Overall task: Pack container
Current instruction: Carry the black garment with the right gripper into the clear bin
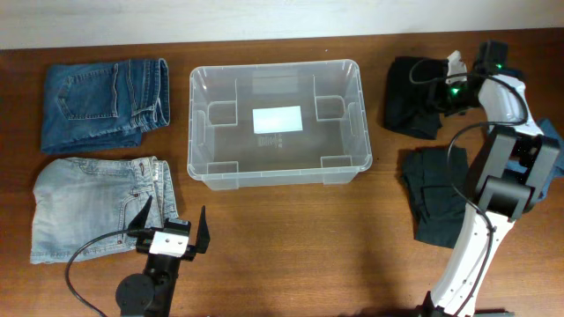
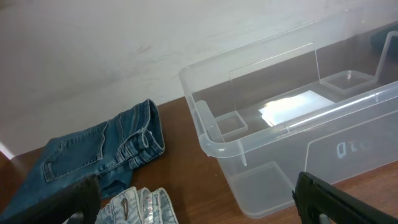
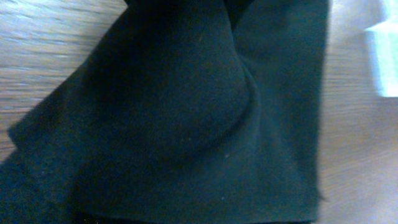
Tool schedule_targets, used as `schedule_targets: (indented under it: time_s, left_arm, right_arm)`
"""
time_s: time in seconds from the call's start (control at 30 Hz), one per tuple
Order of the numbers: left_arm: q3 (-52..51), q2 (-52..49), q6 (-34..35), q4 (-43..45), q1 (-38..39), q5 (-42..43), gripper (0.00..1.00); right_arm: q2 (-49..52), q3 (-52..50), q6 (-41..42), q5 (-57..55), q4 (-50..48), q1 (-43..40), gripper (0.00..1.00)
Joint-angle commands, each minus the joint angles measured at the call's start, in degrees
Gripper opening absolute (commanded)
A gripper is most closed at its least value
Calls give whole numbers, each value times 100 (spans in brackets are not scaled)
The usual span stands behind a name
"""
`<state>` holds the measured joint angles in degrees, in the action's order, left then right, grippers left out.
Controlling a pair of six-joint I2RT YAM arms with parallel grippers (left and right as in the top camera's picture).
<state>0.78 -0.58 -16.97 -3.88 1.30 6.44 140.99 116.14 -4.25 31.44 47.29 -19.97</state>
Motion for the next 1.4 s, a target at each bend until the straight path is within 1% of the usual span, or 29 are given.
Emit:
schedule_targets:
  time_s: [0.0, 0.03, 0.07, 0.13, 0.23, 0.4, 0.43, 0.5, 0.63, 0.7, 0.73, 0.8, 0.87, 0.93, 0.97, 1.03, 1.17, 1.27, 1.37]
  left_arm:
    - [-28, 28, -48, -9, -35, -24, 99]
    - [-28, 28, -50, -9, -35, -24, 99]
    - [-28, 28, -48, -9, -35, -24, 99]
    - [-28, 28, -50, -9, -35, -24, 99]
    - [-28, 28, -50, -9, -35, -24, 99]
    - [-28, 28, -50, -9, -35, -24, 99]
    - [-28, 28, -48, -9, -35, -24, 99]
    - [-28, 28, -48, -9, -35, -24, 99]
    - [-28, 28, -50, -9, -35, -24, 99]
    - [-28, 28, -48, -9, -35, -24, 99]
    - [-28, 28, -50, -9, -35, -24, 99]
    - [-28, 28, -48, -9, -35, -24, 99]
    - [-28, 28, -50, -9, -35, -24, 99]
    - [-28, 28, -48, -9, -35, -24, 99]
    - [-28, 28, -48, -9, -35, -24, 99]
    - [-28, 28, -50, -9, -35, -24, 99]
    - [-28, 28, -50, -9, -35, -24, 99]
    - [-28, 28, -50, -9, -35, -24, 99]
    - [-28, 28, -50, -9, -35, -24, 99]
  right_arm:
    - [208, 286, 153, 2463, 22, -291, 4]
    - [208, 343, 236, 2778, 22, -334, 4]
    - [201, 581, 544, 3727, 28, -470, 4]
    - [155, 741, 616, 4374, 31, -531, 4]
    - [-37, 949, 715, 4964, 66, -562, 4]
    - [-695, 1189, 953, 5353, 94, -485, 4]
    - [-1036, 1215, 1088, 5351, 98, -402, 4]
    - [-1342, 1215, 1150, 5348, 146, -310, 4]
    - [-2260, 1215, 1187, 5265, 654, 247, 4]
    - [-2597, 1215, 1187, 4839, 1056, 629, 4]
    - [-2774, 1215, 1185, 4367, 1377, 931, 4]
    - [-2920, 1213, 1182, 3742, 1720, 1362, 4]
    - [-2949, 1207, 1187, 3053, 1858, 1987, 4]
    - [-2900, 1174, 1261, 2677, 1847, 2358, 4]
    - [-2806, 1147, 1425, 2293, 1825, 2750, 4]
    - [-2682, 1143, 1655, 1974, 1729, 3115, 4]
    - [-2319, 1141, 2776, 715, 1198, 3950, 4]
    - [-2076, 1141, 3456, -87, 879, 4452, 4]
    - [-1875, 1141, 3899, -702, 763, 4780, 4]
